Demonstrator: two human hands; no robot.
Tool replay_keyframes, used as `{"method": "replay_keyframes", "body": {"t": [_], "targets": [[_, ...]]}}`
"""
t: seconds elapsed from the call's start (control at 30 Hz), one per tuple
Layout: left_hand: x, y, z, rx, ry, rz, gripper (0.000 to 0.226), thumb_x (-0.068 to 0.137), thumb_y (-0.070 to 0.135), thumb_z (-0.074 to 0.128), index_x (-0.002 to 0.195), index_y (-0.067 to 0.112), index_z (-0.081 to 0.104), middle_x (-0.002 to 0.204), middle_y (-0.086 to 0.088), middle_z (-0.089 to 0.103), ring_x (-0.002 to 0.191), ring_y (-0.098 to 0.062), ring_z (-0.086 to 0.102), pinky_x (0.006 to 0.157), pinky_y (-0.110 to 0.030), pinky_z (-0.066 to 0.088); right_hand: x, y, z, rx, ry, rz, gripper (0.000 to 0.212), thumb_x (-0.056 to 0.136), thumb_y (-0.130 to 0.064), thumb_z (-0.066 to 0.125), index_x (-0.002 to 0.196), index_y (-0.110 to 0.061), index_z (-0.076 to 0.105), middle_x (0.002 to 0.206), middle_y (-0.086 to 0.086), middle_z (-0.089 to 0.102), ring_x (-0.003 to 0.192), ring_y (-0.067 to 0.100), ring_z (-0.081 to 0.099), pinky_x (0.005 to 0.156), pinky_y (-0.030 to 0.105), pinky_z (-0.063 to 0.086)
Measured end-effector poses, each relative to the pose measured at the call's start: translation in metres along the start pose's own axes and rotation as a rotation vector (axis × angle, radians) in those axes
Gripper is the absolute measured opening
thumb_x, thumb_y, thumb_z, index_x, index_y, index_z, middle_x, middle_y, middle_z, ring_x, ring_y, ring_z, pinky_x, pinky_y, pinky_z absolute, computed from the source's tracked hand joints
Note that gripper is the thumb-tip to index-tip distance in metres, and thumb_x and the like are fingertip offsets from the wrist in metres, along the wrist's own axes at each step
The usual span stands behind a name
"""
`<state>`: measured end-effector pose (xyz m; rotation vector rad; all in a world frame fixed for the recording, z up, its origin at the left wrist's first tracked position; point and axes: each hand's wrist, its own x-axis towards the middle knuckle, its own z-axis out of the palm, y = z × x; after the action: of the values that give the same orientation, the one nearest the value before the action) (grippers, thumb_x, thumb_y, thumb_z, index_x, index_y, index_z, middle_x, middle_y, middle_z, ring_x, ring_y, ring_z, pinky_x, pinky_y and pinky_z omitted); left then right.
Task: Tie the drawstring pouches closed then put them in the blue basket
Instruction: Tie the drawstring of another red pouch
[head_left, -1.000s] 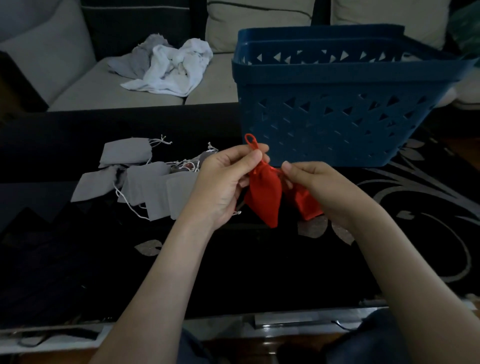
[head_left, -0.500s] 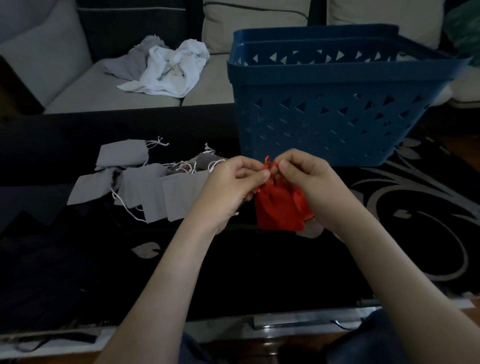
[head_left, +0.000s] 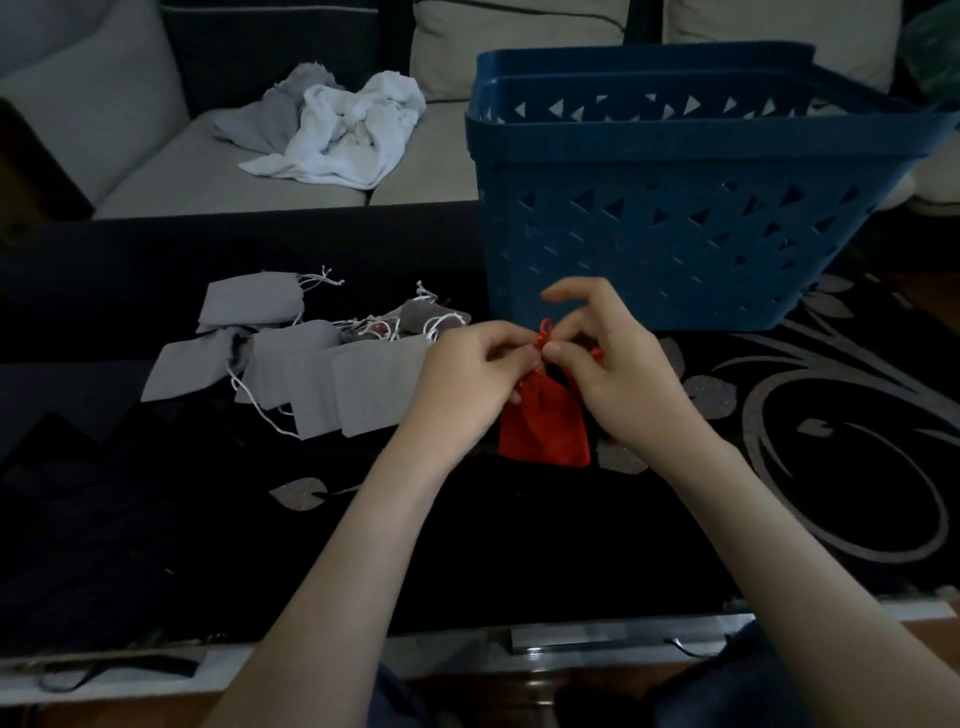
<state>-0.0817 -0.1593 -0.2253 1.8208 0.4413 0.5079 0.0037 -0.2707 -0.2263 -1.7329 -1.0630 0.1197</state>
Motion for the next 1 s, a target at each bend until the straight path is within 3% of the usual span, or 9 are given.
{"method": "replay_keyframes", "body": {"t": [0.13, 0.27, 0.4, 0.5, 0.63, 0.87, 1.0], "targets": [[0.000, -0.002, -0.001, 0.071, -0.013, 0.009, 0.018, 0.091, 0.007, 0.057, 0.087, 0.017, 0.071, 0.067, 0.007, 0.065, 0.051, 0.002, 0.054, 0.055, -0.013, 0.043, 0.000, 0.002, 0.001, -0.060, -0.032, -0.024, 0.040, 0.088, 0.002, 0.056, 0.120, -0.019, 0.047, 0.074, -0.006, 0.060, 0.073, -0.003, 0.055, 0.071, 0.005, 0.038], [-0.003, -0.004, 0.003, 0.092, -0.020, 0.027, 0.012, 0.086, 0.023, 0.059, 0.085, 0.030, 0.069, 0.075, 0.008, 0.070, 0.072, -0.006, 0.063, 0.074, -0.031, 0.052, 0.000, 0.003, 0.000, -0.098, 0.000, -0.031, 0.041, 0.087, 0.003, 0.056, 0.119, -0.021, 0.049, 0.077, -0.003, 0.061, 0.078, 0.001, 0.055, 0.072, 0.006, 0.037], [-0.004, -0.002, 0.008, 0.109, 0.082, 0.059, 0.007, 0.088, 0.023, 0.065, 0.081, 0.024, 0.067, 0.068, 0.010, 0.065, 0.061, 0.004, 0.057, 0.067, -0.018, 0.047, -0.001, 0.003, 0.002, -0.141, 0.016, -0.043, 0.032, 0.088, 0.000, 0.056, 0.114, -0.019, 0.057, 0.086, -0.003, 0.065, 0.088, 0.008, 0.058, 0.076, 0.009, 0.040], [-0.004, 0.000, 0.010, 0.110, 0.139, 0.054, 0.015, 0.091, 0.021, 0.061, 0.079, 0.018, 0.068, 0.065, 0.009, 0.064, 0.056, 0.004, 0.054, 0.060, -0.015, 0.043, 0.000, 0.000, 0.003, -0.115, 0.023, -0.008, 0.017, 0.090, -0.007, 0.059, 0.103, -0.018, 0.061, 0.086, -0.006, 0.067, 0.086, 0.005, 0.061, 0.077, 0.016, 0.045], [-0.004, 0.004, 0.009, 0.042, 0.119, 0.043, 0.021, 0.094, 0.018, 0.057, 0.077, 0.012, 0.067, 0.062, 0.007, 0.060, 0.052, 0.004, 0.052, 0.053, -0.009, 0.038, 0.000, -0.004, 0.002, -0.013, 0.039, 0.044, 0.012, 0.090, -0.005, 0.058, 0.097, -0.015, 0.061, 0.078, -0.007, 0.067, 0.078, -0.003, 0.062, 0.070, 0.007, 0.043], [-0.001, 0.002, 0.004, 0.023, 0.088, -0.017, 0.021, 0.095, 0.020, 0.056, 0.078, 0.014, 0.069, 0.065, 0.008, 0.065, 0.054, 0.003, 0.051, 0.058, -0.013, 0.041, 0.000, -0.008, 0.000, 0.022, 0.027, 0.079, 0.009, 0.091, -0.005, 0.057, 0.089, -0.014, 0.059, 0.067, -0.013, 0.062, 0.068, -0.010, 0.058, 0.063, 0.005, 0.040], [0.000, 0.004, 0.004, -0.189, 0.007, -0.125, 0.023, 0.094, 0.012, 0.056, 0.075, 0.013, 0.067, 0.063, 0.007, 0.064, 0.054, 0.001, 0.052, 0.056, -0.012, 0.040, 0.001, -0.009, 0.000, -0.053, 0.037, 0.065, 0.010, 0.089, -0.005, 0.059, 0.083, -0.012, 0.056, 0.058, -0.016, 0.056, 0.061, -0.012, 0.054, 0.060, 0.004, 0.036]]}}
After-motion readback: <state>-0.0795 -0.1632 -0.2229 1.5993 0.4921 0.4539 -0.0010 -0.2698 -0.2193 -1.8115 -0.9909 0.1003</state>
